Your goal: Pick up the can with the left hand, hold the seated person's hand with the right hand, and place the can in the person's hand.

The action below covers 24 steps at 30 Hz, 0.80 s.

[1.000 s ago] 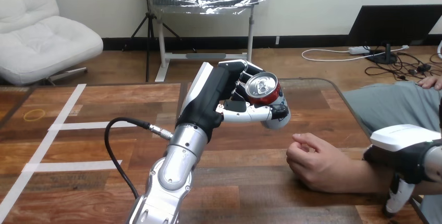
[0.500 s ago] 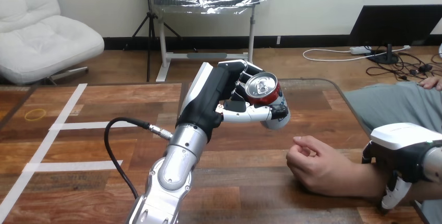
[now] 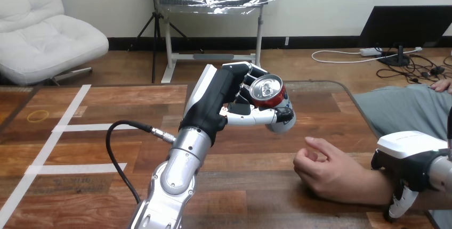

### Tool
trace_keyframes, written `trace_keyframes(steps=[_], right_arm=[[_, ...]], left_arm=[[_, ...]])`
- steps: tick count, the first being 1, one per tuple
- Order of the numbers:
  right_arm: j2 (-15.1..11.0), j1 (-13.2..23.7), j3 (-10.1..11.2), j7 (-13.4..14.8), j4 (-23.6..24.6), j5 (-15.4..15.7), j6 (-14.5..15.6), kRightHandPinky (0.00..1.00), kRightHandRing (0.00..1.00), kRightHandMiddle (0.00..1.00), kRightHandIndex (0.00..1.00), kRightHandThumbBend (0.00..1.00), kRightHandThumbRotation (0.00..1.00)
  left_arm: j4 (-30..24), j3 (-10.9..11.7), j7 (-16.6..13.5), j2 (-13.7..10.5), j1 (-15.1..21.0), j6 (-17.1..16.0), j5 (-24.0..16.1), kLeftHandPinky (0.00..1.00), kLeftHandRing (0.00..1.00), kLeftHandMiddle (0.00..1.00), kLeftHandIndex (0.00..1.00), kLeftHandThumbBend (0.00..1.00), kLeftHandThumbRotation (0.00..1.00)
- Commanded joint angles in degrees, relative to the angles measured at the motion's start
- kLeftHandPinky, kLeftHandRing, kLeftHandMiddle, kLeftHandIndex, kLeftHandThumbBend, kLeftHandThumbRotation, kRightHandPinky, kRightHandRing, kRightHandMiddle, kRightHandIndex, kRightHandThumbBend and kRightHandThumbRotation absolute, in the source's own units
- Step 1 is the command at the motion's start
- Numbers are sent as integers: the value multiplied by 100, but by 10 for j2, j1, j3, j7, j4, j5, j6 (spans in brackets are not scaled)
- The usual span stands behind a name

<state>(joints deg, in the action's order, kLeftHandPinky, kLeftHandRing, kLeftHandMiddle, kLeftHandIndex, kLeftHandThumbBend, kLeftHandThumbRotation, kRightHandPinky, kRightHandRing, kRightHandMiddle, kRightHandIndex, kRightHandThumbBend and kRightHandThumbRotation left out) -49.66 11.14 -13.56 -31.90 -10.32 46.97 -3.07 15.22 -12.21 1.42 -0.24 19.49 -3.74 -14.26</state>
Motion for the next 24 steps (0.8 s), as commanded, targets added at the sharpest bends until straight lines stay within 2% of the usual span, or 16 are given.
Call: trace_keyframes(steps=[1,7,24], right_arm=[[2,16,-16,-3,-2,4,-2,22,30,41,51,73,0],[4,18,-22,-10,-6,14,6,22,31,43,51,72,0],[3,6,-22,24,-17,15,-5,16,25,36,39,71,0]], left_arm=[[-29,11,0,-3,22,-9,8,37,40,44,49,62,0],[-29,10,-2,-3,21,-8,6,37,40,44,49,62,0],[-27,11,-2,-3,23,1,5,37,40,44,49,63,0]])
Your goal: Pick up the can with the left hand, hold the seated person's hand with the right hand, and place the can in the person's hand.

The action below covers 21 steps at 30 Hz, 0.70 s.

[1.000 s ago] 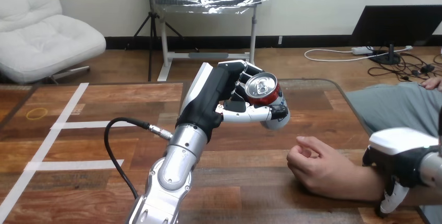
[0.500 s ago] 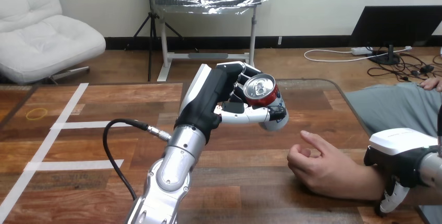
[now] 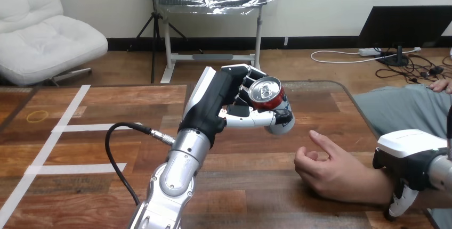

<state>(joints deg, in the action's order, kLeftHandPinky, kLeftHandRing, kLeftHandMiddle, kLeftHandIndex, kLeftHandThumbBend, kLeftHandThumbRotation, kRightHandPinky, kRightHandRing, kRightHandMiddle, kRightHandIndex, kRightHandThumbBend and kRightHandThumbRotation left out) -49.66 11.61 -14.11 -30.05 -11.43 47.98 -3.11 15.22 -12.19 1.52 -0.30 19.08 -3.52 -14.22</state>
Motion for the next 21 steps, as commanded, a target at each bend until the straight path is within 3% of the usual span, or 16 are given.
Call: trace_keyframes(steps=[1,13,21], right_arm=[[3,1,-16,7,-6,5,-4,16,25,36,39,71,0],[-2,-6,-7,9,7,-2,-1,15,24,34,37,71,0],[0,-16,17,22,23,-23,7,14,22,31,35,73,0]], left_arm=[[-27,11,-3,-2,27,-1,4,37,40,44,49,63,0],[-15,13,1,0,28,-12,16,37,40,44,49,62,0],[-4,14,4,2,31,-19,19,36,40,44,50,62,0]])
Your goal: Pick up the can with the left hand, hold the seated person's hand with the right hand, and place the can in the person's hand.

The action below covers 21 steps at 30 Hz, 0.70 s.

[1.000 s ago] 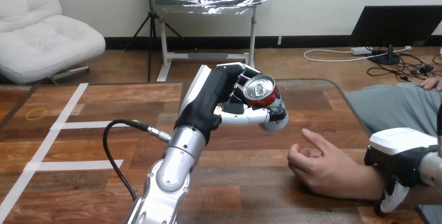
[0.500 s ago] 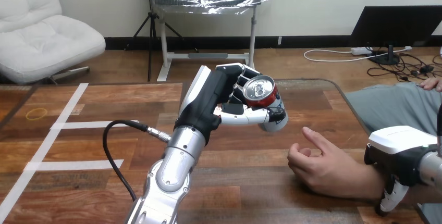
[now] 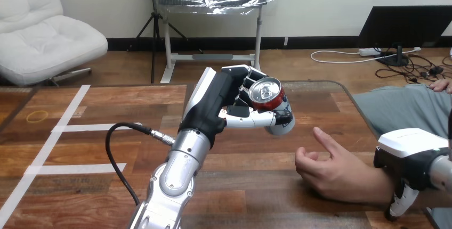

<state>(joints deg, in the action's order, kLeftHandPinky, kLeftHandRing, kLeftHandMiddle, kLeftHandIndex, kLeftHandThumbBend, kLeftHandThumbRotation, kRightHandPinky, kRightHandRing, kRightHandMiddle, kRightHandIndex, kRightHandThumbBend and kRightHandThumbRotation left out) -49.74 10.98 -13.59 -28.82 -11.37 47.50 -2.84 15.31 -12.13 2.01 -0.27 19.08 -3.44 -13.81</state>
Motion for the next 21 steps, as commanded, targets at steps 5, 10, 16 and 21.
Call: trace_keyframes(steps=[5,10,16,21], right_arm=[[-2,-14,27,24,30,-29,2,12,20,29,33,74,0],[-5,-15,38,30,39,-36,-1,11,18,27,31,75,0],[-10,-14,56,21,61,-49,4,11,19,27,31,76,0],[-18,-13,69,21,83,-51,1,12,19,27,32,77,0]], left_arm=[[1,13,1,4,34,-23,17,36,40,44,50,61,0],[5,12,3,6,36,-23,20,36,40,44,50,61,0],[12,9,3,7,40,-22,21,37,40,44,50,61,0],[14,7,3,11,44,-15,23,37,40,44,50,61,0]])
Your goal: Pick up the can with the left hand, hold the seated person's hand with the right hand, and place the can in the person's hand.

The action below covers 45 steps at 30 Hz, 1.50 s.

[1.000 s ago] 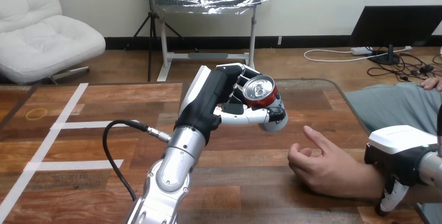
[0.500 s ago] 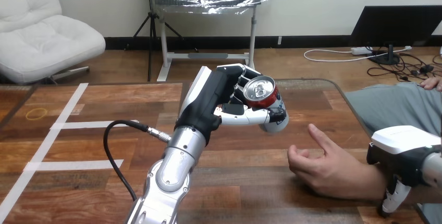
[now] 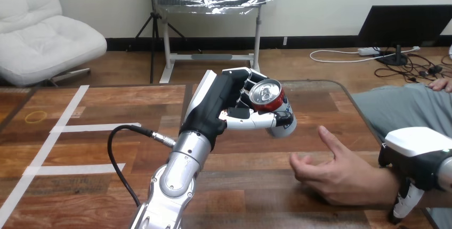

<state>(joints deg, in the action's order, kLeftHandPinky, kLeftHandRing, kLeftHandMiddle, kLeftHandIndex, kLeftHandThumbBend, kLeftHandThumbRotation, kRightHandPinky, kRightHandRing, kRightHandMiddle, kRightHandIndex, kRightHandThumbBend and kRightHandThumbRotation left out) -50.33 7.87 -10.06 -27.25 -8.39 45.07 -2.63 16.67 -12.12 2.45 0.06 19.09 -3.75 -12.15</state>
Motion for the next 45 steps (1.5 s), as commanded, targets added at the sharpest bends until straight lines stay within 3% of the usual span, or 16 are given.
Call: trace_keyframes(steps=[1,7,11,28,45], right_arm=[[-13,18,35,6,55,-27,-1,12,19,27,32,77,0],[-19,25,48,14,64,-32,-13,11,18,25,31,78,0],[-21,32,56,5,75,-37,-5,11,17,25,30,78,0],[-40,62,70,-16,113,-36,2,10,17,25,31,76,0],[-46,98,77,-39,132,-37,7,10,17,25,30,74,0]], left_arm=[[1,6,-1,8,45,-10,7,37,40,44,50,61,0],[9,5,-2,14,51,-8,7,37,40,44,50,61,0],[14,4,-3,19,55,-6,6,37,40,44,50,61,0],[41,-1,-3,37,72,-9,5,37,41,45,50,62,0],[95,-14,-7,75,96,-14,3,38,40,44,50,62,0]])
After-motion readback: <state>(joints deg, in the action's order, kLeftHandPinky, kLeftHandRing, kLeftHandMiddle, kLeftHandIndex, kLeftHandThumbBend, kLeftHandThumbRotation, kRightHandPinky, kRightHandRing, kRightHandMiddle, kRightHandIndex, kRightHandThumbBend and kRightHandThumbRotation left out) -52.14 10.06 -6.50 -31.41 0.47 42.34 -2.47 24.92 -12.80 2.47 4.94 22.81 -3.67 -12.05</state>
